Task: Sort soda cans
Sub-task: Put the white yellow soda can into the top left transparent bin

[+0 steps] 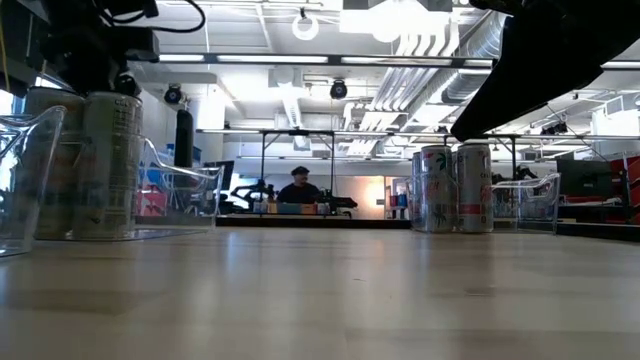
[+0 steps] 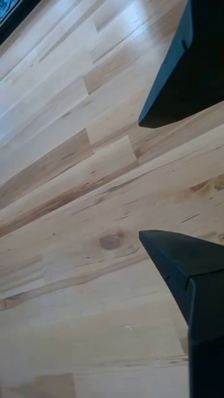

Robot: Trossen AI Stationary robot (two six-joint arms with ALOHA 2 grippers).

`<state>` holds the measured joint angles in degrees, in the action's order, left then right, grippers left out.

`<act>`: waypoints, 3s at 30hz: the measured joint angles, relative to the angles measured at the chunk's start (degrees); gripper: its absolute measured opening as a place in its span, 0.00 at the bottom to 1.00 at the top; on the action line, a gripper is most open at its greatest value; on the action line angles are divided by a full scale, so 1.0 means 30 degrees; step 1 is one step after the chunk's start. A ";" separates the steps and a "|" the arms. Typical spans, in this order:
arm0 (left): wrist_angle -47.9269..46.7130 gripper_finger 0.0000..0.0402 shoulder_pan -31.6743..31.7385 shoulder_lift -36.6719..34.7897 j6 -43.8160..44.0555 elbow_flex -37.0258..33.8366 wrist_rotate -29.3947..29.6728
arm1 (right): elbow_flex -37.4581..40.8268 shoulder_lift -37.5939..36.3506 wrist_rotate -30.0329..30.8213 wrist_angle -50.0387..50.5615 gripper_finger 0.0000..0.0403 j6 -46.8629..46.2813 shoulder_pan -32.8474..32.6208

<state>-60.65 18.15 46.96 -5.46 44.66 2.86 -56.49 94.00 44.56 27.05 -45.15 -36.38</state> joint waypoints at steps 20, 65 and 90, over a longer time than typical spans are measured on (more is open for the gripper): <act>0.9926 0.71 -0.3457 0.0414 0.2070 0.1836 0.1350 | -0.5186 -0.0007 -1.0572 0.5865 0.69 0.2651 0.1825; 2.6457 0.71 -1.0608 1.1723 -0.2219 -0.0415 0.1811 | -0.1494 0.0000 -3.0665 0.8167 0.52 -1.6587 -0.6131; 2.6198 0.71 -1.0593 1.2298 -0.2742 -0.0408 0.3927 | -0.6429 0.0029 -1.9926 1.3990 0.52 -0.8119 0.0858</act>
<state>17.94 -13.63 83.85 -13.69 43.44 14.64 -75.78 94.08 -15.22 69.02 -69.50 -33.81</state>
